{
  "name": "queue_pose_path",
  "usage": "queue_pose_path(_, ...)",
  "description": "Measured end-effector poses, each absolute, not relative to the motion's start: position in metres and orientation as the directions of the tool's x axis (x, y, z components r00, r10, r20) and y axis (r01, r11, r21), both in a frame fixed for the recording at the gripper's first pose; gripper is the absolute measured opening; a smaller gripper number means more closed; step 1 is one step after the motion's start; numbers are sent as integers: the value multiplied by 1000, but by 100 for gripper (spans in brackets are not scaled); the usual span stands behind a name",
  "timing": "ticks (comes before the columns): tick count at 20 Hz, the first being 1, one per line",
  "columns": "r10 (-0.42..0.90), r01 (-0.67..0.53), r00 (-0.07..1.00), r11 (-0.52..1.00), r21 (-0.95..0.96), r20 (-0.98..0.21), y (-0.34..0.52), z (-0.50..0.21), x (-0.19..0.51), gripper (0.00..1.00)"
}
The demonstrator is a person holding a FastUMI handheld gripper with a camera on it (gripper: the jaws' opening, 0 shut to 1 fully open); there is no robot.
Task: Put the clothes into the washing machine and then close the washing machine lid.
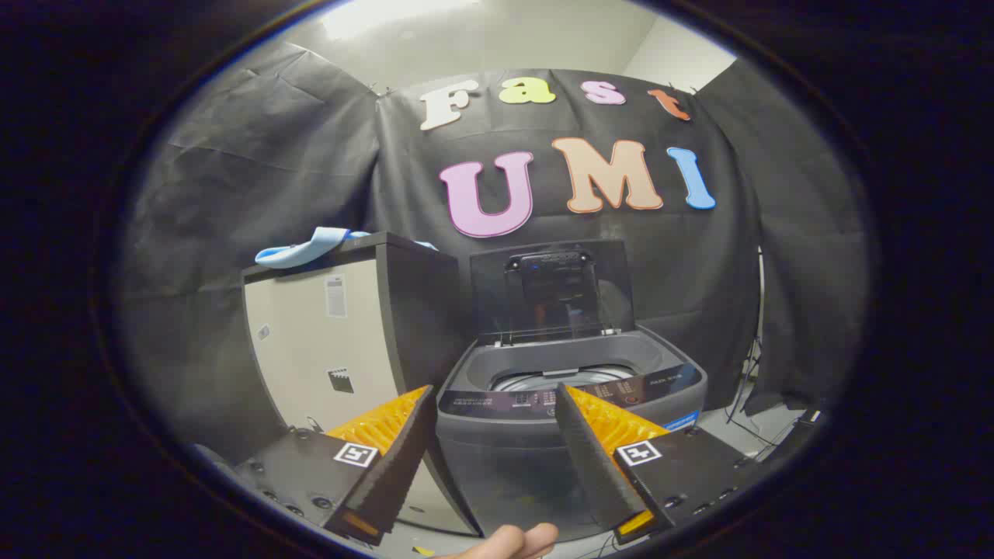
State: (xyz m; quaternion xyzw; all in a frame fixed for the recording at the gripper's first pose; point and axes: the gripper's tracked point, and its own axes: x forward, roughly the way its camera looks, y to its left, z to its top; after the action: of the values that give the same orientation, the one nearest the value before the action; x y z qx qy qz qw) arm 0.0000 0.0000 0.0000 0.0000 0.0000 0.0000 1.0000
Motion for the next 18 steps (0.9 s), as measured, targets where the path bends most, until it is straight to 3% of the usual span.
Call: queue_pose_path(18, -33, 33, 999, 999, -28, -12, 2, -7, -14, 96)
